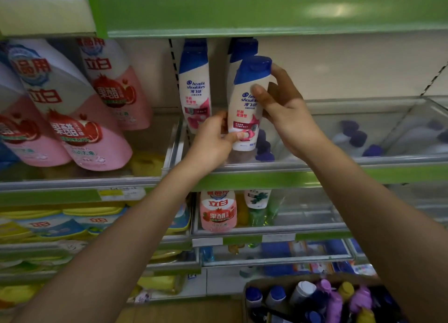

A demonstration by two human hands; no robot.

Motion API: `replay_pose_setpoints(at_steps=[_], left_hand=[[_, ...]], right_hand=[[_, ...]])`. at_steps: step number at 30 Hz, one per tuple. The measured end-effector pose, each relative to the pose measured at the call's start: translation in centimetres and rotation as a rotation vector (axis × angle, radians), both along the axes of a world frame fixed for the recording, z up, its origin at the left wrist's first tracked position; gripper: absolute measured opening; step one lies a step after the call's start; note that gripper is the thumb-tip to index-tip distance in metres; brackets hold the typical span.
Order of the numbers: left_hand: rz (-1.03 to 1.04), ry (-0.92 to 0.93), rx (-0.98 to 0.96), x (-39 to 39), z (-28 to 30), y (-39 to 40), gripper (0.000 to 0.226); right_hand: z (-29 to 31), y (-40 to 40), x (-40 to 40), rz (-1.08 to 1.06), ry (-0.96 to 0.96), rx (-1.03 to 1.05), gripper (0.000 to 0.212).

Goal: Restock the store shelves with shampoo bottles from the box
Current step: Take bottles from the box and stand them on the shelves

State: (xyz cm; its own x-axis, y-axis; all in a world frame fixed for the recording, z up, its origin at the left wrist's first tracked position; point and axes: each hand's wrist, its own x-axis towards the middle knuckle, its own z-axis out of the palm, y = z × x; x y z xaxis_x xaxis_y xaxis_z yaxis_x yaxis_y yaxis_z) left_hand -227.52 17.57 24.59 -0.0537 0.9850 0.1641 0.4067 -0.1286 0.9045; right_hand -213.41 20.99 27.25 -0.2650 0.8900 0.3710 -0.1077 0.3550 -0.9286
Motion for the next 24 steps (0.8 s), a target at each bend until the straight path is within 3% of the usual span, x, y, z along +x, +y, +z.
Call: replay_pose_setpoints(at_steps=[19,24], left_hand=[[0.103,0.215,0.04,0.1,-1.6,5.1,0.026],[0.121,0.227,0.028,0.3,-1.4,5.7,0.033]], right_hand=[[-0.4,5.5,-0.6,-0.006,-0.126,0.092,0.048],[-0.5,6.1,-0.8,-0.014,-0.122,0.081,0.05]])
